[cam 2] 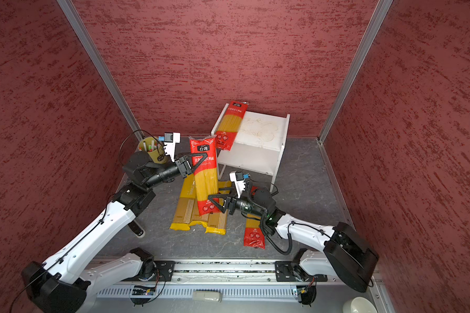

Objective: Arrange pasta packages on shelves
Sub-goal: Pick up the pasta bag from the center of the table.

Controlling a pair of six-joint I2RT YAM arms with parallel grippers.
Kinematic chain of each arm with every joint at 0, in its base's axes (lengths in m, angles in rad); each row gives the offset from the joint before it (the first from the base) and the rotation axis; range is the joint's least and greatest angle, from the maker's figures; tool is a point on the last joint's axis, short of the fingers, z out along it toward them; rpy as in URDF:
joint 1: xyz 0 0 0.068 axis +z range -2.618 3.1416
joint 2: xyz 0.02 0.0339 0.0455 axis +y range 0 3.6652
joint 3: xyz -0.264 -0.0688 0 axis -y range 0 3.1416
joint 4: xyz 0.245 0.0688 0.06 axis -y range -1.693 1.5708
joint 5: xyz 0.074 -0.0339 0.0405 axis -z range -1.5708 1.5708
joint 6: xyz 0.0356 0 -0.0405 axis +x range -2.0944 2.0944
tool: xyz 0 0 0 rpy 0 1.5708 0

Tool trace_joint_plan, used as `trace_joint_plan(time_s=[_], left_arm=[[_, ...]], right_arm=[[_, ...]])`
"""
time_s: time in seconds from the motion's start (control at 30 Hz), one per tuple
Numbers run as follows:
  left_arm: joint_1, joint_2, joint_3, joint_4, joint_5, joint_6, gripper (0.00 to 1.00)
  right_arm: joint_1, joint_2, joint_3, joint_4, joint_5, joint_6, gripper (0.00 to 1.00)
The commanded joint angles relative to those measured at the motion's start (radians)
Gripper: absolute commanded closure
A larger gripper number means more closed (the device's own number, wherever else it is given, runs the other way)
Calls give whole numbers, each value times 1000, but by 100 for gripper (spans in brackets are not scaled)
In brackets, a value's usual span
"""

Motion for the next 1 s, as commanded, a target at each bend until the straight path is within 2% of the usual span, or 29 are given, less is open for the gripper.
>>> trace_joint_plan(time_s=[0.0,0.2,0.37,0.5,0.6,0.73,0.83,0.97], left_arm=[[12,34,98,175,42,-59,90],[15,125,166,236,65,-112,88],[16,190,209,270,65,-137,84],[23,249,268,267,64,-165,78],[27,306,333,253,65,-184,67],[52,372,438,172,57,-194,44],[81,387,455,140,37,-209,31],[119,351,403,90,-15,-205,23]], right_arm=[[6,23,-7,105,-42,30,31],[5,36,20,163,-52,51,38],[5,10,39,127,-20,33,67],[2,-37,51,76,33,9,76],[-3,-77,95,2,79,-11,81],[-21,-116,198,-195,168,-23,87],[-58,-121,287,-281,182,14,91],[-98,-112,409,-370,204,72,93]])
